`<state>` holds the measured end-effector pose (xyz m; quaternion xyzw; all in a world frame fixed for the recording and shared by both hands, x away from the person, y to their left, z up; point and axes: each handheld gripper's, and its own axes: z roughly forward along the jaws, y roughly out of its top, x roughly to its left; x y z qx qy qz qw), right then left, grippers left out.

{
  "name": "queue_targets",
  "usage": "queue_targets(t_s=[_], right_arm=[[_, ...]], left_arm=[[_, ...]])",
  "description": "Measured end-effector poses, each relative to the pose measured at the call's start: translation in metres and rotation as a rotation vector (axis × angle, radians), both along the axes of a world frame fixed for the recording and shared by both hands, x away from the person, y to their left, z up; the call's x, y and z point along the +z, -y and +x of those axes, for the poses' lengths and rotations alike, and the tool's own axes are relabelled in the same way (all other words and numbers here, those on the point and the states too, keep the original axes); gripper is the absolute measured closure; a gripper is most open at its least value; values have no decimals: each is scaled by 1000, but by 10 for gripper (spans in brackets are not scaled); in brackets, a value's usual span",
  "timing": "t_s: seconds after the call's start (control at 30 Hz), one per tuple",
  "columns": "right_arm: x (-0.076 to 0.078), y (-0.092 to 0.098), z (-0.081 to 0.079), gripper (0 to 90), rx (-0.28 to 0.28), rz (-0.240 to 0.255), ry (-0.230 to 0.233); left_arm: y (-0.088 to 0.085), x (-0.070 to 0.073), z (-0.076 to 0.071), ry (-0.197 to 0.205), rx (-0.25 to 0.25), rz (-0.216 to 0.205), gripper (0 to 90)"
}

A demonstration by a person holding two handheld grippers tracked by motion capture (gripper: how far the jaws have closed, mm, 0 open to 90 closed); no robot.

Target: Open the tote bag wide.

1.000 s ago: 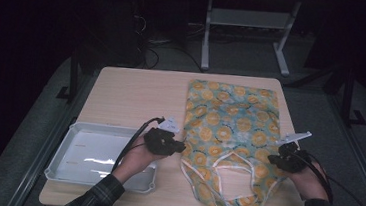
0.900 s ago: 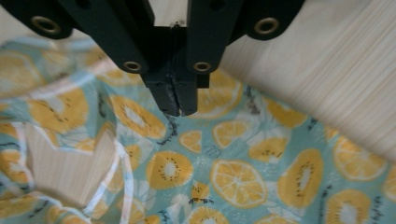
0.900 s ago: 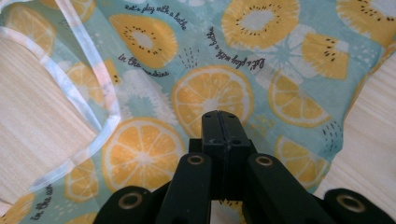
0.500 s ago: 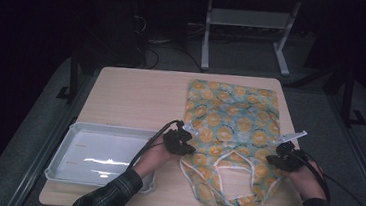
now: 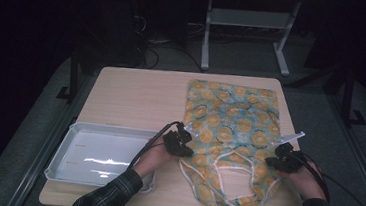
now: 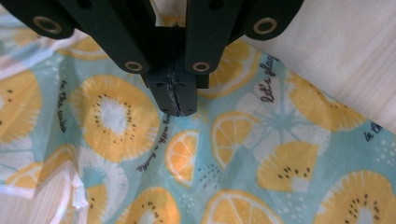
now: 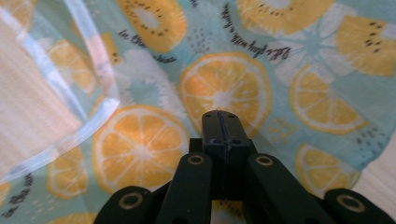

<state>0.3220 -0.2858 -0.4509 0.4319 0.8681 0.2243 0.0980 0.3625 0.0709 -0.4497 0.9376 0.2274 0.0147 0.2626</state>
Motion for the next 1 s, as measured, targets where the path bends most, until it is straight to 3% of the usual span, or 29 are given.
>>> queue_targets(t_s=[0.3, 0.5, 1.0], right_arm=[[0, -5, -8, 897, 42, 2, -13], [1, -14, -17, 897, 97, -5, -16], [1, -19, -44, 897, 154, 4, -22]], left_arm=[[-5, 2, -11, -19, -12, 26, 899], [-6, 4, -21, -12, -22, 55, 899], [-10, 8, -58, -38, -103, 110, 899]])
